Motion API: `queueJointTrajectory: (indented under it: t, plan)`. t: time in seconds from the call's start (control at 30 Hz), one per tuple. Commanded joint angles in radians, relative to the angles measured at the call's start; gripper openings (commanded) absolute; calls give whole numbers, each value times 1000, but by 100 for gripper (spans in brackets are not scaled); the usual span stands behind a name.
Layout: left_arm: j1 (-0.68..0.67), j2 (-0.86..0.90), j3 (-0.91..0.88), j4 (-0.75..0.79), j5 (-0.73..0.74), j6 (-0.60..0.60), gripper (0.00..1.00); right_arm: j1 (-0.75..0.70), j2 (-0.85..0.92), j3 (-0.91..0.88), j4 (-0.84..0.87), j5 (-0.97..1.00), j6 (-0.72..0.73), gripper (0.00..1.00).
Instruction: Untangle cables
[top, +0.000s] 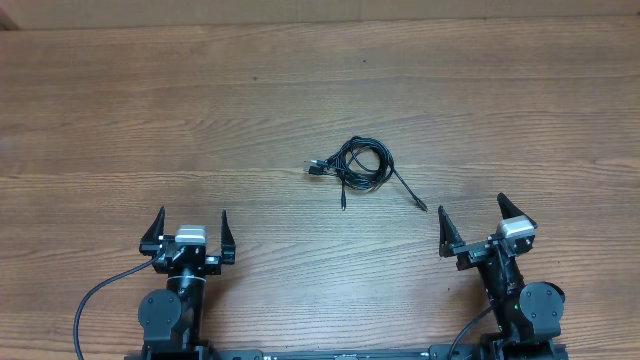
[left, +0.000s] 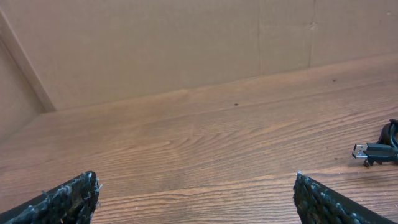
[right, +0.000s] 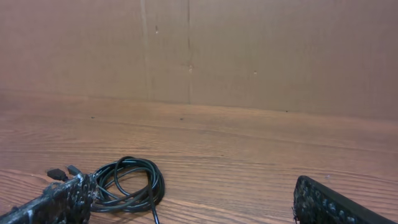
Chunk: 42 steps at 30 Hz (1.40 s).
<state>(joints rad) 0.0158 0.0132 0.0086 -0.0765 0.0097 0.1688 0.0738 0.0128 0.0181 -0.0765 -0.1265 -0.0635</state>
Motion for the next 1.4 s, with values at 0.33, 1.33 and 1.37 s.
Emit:
queueJointTrajectory:
  t: [0.33,1.33,1.37]
  plan:
    - [8,-9,-4,-2,-12,22,100,5,-10,-10,3,6,4,100]
    - [8,-9,3,-9,43,-47,100,5,-10,-10,3,6,5,100]
    - [8,-9,5,-12,43,-47,100,5,-10,-10,3,6,5,100]
